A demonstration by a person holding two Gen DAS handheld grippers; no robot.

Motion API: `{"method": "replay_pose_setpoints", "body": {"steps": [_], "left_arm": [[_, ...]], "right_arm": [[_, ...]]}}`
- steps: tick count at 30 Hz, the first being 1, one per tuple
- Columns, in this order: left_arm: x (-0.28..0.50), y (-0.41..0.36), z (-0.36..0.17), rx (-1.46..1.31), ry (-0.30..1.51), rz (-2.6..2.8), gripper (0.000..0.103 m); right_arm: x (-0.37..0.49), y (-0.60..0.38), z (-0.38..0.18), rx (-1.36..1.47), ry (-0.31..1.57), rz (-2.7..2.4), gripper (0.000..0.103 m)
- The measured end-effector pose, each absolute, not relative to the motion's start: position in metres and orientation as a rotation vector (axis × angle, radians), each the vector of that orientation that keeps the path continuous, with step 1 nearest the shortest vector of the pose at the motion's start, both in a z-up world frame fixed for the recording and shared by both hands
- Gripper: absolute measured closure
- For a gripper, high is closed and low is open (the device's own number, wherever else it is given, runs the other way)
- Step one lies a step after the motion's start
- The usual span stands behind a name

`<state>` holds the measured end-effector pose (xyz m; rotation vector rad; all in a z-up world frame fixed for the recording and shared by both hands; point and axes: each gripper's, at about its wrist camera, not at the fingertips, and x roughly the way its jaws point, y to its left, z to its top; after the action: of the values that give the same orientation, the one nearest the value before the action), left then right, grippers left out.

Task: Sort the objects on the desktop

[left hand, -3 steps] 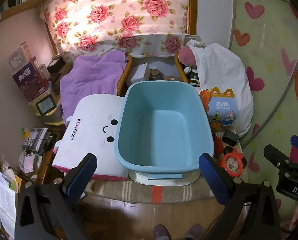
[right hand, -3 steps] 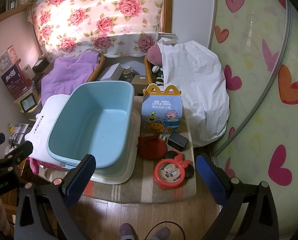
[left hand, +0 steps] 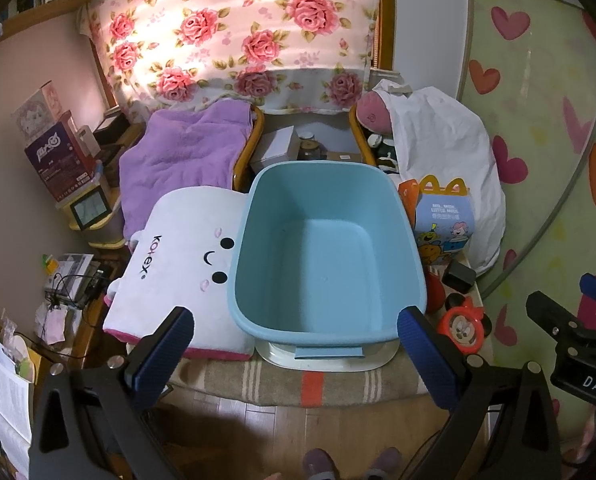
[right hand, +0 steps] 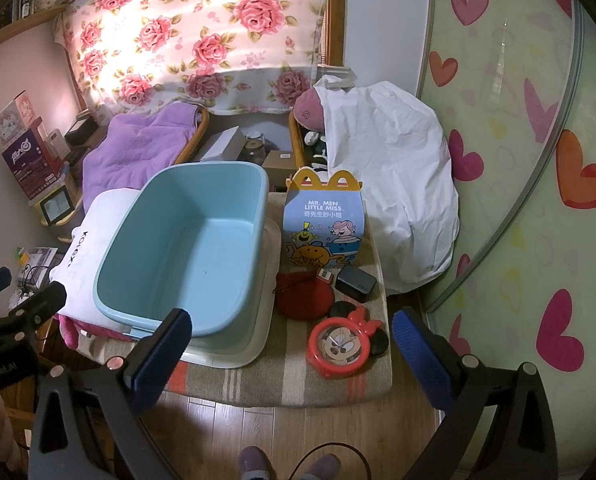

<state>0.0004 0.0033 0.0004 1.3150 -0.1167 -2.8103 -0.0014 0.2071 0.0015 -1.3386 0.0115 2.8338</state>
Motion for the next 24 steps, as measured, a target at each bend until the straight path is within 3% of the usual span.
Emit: {"method": "replay_pose_setpoints", "body": {"steps": [2,7,24], "left_arm": [[0.000,0.017,-0.002,1.315,-0.169,-2.795,0.000],[-0.001,0.000,0.000,1.339,-0.058,-2.822,0.000],[-0.003,0.006,0.001,1.336,-0.085,-2.818,0.000]], "right_arm": [[-0.003,0.207,0.004,-1.345,0.013,2.831,0.000],[-0.001,0.206,0.002,-1.342,0.010,2.834,0.000],[-0.004,0.208,0.002,-1.349,0.008,2.827,0.000]]}}
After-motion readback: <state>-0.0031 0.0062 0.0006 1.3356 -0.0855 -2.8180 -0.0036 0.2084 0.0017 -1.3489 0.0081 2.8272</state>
